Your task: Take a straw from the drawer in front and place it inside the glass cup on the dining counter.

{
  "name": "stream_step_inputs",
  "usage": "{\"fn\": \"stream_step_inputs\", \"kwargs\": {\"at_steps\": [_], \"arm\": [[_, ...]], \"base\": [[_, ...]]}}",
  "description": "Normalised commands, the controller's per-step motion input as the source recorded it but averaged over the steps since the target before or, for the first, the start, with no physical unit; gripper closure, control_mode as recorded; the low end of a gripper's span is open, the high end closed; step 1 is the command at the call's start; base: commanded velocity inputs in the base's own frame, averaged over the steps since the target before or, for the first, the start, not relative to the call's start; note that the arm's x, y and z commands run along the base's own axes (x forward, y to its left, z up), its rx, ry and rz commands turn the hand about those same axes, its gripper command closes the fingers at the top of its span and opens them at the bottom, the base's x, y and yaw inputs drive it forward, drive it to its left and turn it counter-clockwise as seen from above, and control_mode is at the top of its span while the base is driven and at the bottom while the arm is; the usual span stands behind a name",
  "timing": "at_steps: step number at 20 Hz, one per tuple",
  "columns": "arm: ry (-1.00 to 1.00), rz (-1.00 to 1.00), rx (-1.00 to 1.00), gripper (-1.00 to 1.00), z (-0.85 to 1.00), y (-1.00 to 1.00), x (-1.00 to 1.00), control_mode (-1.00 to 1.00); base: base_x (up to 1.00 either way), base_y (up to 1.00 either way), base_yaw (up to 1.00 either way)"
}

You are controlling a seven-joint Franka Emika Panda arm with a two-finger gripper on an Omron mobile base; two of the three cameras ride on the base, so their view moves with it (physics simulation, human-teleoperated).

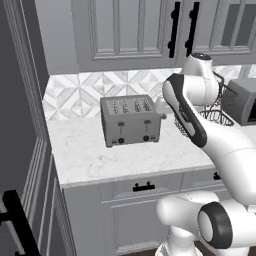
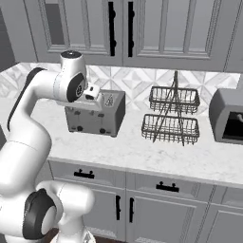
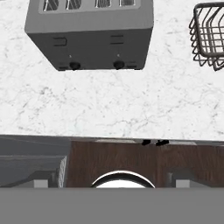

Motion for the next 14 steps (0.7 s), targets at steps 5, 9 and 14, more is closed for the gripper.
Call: {"fn": "stream_step_inputs", "kwargs": {"at_steps": [5, 9, 14], "arm": [[0.00, 0.00, 0.00, -1.00, 0.00, 0.00, 0.00, 1.00], [0.00, 0.00, 0.00, -1.00, 0.00, 0.00, 0.00, 1.00], [0.00, 0.00, 0.00, -1.00, 0.00, 0.00, 0.00, 1.00]], "base": [[0.06, -0.79, 0.38], [0.12, -0.79, 0.60], [0.01, -0.63, 0.71]]}}
